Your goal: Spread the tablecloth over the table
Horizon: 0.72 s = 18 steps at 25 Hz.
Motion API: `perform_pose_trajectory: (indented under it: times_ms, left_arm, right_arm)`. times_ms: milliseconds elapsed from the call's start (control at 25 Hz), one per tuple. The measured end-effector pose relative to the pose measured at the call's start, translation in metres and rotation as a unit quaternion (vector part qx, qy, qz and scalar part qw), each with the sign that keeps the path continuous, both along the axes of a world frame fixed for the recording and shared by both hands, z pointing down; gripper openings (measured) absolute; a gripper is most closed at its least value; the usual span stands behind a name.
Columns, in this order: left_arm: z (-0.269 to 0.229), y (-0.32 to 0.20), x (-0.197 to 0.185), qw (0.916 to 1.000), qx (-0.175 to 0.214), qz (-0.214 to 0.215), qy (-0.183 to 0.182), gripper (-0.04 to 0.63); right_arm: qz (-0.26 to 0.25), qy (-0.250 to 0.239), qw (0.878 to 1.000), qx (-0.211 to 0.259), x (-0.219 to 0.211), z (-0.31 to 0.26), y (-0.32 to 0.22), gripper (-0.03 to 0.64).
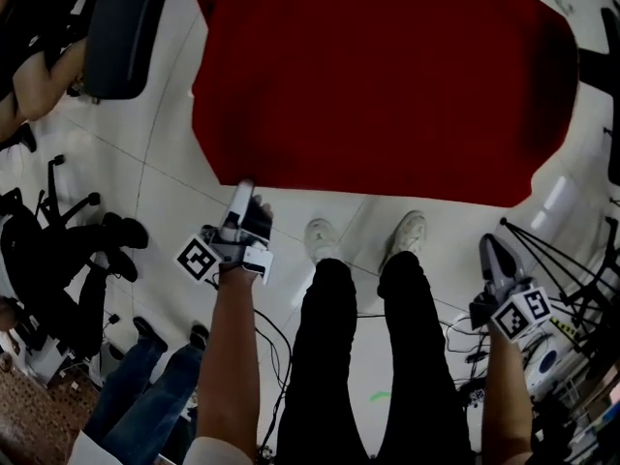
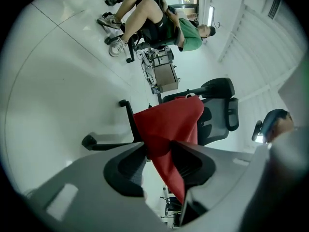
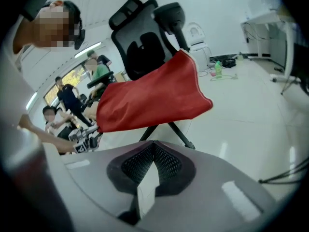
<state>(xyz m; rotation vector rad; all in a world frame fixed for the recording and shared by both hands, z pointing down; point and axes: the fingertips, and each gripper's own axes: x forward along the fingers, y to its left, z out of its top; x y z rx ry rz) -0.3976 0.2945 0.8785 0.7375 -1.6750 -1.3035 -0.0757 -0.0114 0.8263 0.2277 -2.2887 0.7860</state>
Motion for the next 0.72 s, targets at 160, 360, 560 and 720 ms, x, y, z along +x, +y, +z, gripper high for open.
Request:
perform_pose_trajectory:
  times_ms: [160, 360, 560, 720]
  left_arm:
    - [0.008, 0.005, 0.000, 0.9997, -0.024, -0.001, -0.011, 0.078]
    - [-0.001, 0.003, 0.000, 0.9989, -0.039, -0.003, -0.025, 0.041]
    - [-0.007, 0.003, 0.004, 0.9967, -0.069, 0.000, -0.043, 0.020]
    - [-0.023, 0.010, 0.012, 0.9943, -0.091, -0.012, -0.055, 0.017]
  right_arm:
    - [0.134, -0.063, 0.982, -0.117, 0.005, 0.023, -0.021, 0.142]
    - [0.264, -0.182, 0.919, -0.231, 0.005, 0.040, -0.074, 0.272]
    - [0.257, -0.281, 0.868, -0.320, -0.017, 0.024, -0.095, 0.258]
    - [0.244, -0.269, 0.883, -0.299, -0.023, 0.015, -0.096, 0.040]
